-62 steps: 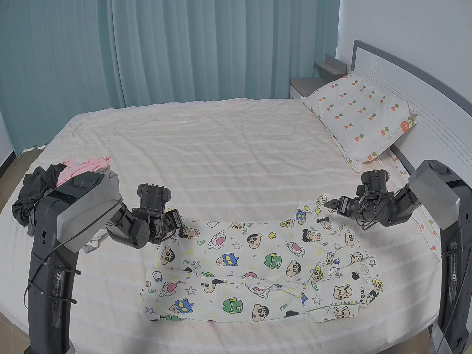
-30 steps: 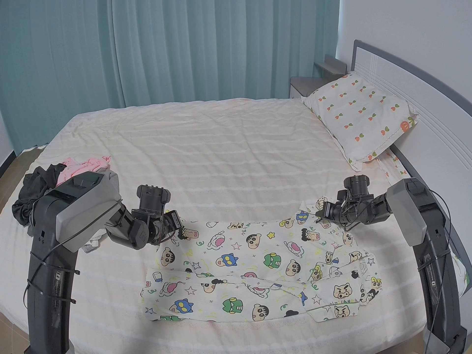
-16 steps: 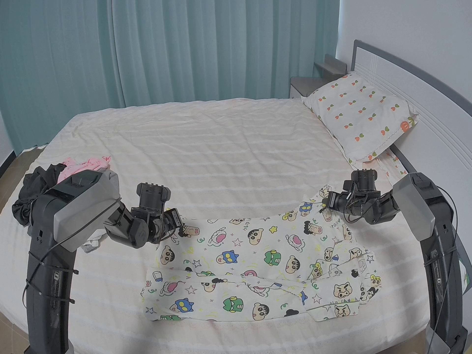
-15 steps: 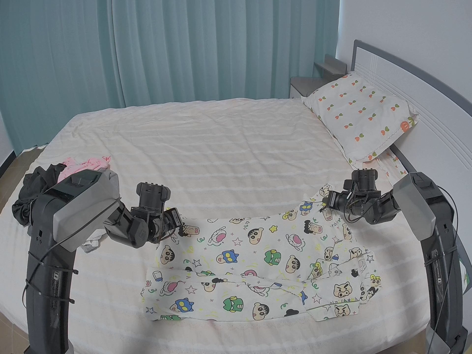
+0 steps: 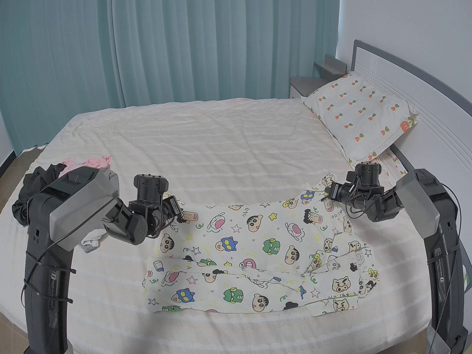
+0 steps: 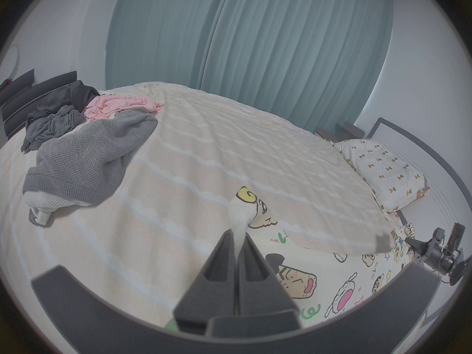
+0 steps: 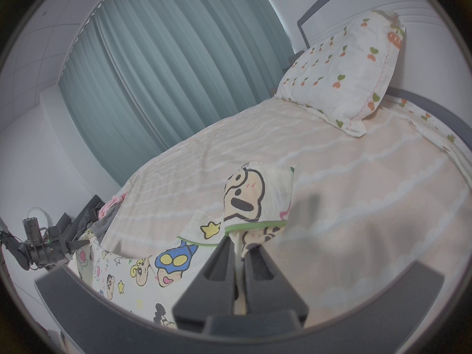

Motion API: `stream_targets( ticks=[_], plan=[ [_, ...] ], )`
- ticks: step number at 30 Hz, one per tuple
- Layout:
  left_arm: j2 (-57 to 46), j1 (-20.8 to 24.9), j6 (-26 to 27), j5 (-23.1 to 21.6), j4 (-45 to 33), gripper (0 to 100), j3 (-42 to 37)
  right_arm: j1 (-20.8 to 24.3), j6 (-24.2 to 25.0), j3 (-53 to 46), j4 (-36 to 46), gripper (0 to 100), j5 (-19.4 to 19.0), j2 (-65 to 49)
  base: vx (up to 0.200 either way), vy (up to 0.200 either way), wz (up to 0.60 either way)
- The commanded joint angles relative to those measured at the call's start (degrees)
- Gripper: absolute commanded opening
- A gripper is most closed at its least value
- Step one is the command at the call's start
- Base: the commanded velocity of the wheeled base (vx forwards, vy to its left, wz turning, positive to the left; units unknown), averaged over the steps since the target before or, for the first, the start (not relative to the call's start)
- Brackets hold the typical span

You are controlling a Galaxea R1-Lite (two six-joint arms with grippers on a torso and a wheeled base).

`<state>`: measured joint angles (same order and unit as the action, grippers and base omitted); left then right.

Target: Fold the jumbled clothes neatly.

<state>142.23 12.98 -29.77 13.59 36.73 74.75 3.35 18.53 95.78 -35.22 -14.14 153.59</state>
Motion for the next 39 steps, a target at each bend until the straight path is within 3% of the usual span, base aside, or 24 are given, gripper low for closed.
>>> stream_targets(
  ticks=[1,8,25,32,33,39],
  plan=[
    [0.9,-0.1,0.0,-0.1,-0.2,0,0.0,0.2,0.2,-0.1,-1.0,0,0.2,0.0,0.000,0.000,0.00],
    [0.4,-0.1,1.4,-0.2,-2.0,0,-0.7,0.2,0.4,-6.2,-3.5,0,-0.4,-3.3,0.000,0.000,0.00],
    [-6.4,0.3,4.4,-0.5,-1.0,0,-12.2,0.0,-0.8,-33.1,-13.8,0,-8.0,-17.4,0.000,0.000,0.00],
    [-6.8,1.0,6.7,-0.5,5.9,0,-21.7,0.0,-4.1,-44.4,-21.7,0,-9.2,-18.8,0.000,0.000,0.00],
    [-6.7,1.9,8.7,-0.8,8.5,0,-26.1,0.0,-5.4,-48.0,-23.3,0,-9.2,-18.9,0.000,0.000,0.00],
    [-6.3,4.5,9.6,-2.7,15.1,0,-32.7,-1.2,-12.6,-55.3,-24.3,0,-9.2,-18.4,0.000,0.000,0.00]
  ],
)
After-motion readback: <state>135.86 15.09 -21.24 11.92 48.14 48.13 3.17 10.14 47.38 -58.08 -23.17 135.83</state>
